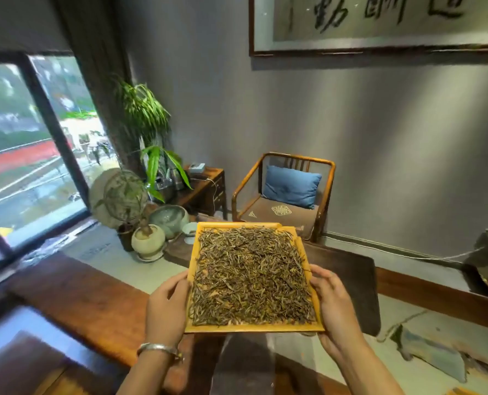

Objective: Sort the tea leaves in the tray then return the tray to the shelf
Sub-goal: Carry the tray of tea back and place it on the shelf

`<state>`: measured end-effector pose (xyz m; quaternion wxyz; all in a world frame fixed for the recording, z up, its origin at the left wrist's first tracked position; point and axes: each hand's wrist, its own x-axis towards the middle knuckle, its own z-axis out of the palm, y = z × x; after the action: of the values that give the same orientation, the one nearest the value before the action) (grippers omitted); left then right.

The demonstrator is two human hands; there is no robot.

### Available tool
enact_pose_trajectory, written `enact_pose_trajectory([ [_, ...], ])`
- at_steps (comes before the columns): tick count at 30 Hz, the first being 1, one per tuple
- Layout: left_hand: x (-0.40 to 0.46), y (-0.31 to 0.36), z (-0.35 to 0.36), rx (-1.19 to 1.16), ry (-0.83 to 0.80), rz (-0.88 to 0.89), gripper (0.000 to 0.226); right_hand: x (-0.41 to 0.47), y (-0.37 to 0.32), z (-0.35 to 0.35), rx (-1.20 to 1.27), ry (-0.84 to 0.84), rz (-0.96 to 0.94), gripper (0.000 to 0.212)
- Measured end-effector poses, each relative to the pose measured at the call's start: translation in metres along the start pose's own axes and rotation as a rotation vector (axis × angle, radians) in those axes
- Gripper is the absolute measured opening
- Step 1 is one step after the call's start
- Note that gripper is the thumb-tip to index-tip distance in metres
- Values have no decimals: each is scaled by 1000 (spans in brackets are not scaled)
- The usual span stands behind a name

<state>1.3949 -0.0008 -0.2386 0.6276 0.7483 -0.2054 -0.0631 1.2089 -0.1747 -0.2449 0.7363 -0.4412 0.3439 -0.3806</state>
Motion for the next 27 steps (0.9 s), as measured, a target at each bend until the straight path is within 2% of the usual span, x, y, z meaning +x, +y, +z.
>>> enact_pose_trajectory([
  [5, -5, 11, -46, 63, 232, -31, 22, 19, 1, 54, -28, -213, 123, 22],
  [9, -33, 13, -84, -11, 455, -108, 23, 17, 7, 102, -89, -431, 236, 23],
  [14, -93, 21, -136, -55, 761, -166, 24, -15, 29, 160, -177, -715, 277, 22],
  [19, -173, 33, -198, -5, 1070, -212, 20, -89, 59, 215, -211, -991, 368, 21],
  [24, -276, 51, -256, 29, 1324, -229, 29, -199, 85, 253, -309, -1260, 424, 24],
  [27, -343, 61, -283, 21, 1479, -242, 24, -271, 97, 265, -352, -1441, 399, 22],
])
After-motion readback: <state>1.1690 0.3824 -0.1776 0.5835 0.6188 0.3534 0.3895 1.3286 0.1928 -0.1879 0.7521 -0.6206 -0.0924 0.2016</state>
